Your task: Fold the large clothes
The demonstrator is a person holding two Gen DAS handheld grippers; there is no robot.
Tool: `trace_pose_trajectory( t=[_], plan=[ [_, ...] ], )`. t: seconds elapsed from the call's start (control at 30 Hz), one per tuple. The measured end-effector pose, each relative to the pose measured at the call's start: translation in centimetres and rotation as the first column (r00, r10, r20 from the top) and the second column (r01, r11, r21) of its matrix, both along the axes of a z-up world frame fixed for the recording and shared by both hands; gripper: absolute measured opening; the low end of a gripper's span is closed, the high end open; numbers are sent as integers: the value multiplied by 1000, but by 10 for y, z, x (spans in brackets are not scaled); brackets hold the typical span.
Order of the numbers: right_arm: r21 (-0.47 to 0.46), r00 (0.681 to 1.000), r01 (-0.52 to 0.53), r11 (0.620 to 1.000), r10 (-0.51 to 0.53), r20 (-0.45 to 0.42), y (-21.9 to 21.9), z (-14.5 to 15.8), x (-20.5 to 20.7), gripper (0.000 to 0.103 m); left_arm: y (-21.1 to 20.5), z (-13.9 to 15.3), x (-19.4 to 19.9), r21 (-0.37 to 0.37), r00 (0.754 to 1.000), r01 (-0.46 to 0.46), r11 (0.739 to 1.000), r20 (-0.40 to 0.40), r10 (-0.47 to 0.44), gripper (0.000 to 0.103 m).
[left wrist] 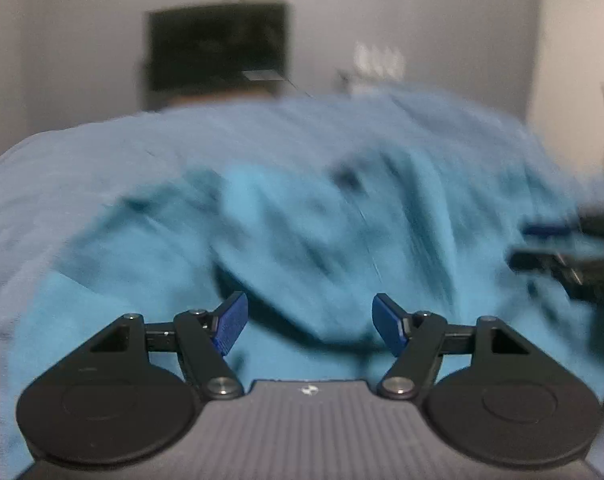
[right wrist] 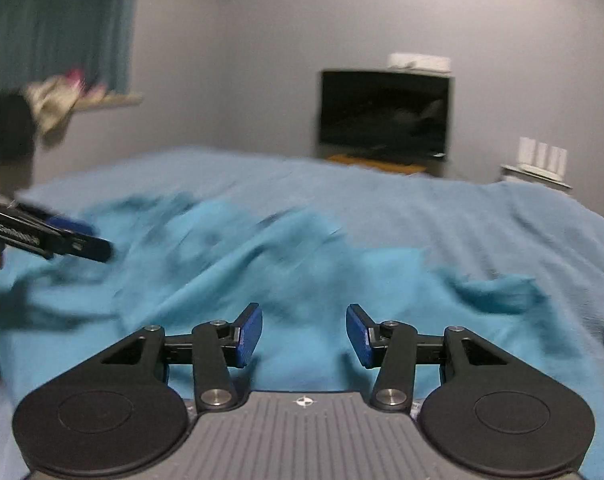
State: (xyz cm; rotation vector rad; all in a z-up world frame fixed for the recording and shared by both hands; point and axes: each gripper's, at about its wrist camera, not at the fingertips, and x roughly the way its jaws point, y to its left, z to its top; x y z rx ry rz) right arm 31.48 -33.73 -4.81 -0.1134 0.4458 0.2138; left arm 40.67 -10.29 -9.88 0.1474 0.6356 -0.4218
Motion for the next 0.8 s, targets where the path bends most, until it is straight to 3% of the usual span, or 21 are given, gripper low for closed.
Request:
trace_pose_trajectory(
  t=[0.07,0.13,0.23,0.33,0.4,0.5,0.6,0.8],
  plan=[
    [-68,994,9,998,-16,-106,19,-14,5,49,-8,-25,-5,100,995,34,994,-93,-24,67],
    [-109,991,29,994,-43,-123,24,-25,-1,49,-10,-37,-12,124,998,43,991,-44,-38,67],
    [-38,992,98,994,-101,-82,24,-17,-12,50,-5,-25,-17,38,996,10,999,-84,-7,68],
    [52,998,57,997,-56,-11,27,-3,-31,50,4,-16,-30,-94,995,35,995,-86,-43,68],
    [55,1000,-11,998,10,10,46,2,-51,52,2,-16,-42,-49,995,50,998,-89,-54,68],
    [-26,997,-42,999,40,-63,67,-9,-70,52,-1,-22,-47,46,996,55,997,-77,-51,68],
    [-44,993,16,999,-21,-113,60,-22,-83,51,6,-22,-57,89,998,44,995,-57,-39,68],
    [-91,974,187,978,-197,-111,27,-20,-109,51,25,-21,-55,111,998,-27,993,-47,33,68]
  ],
)
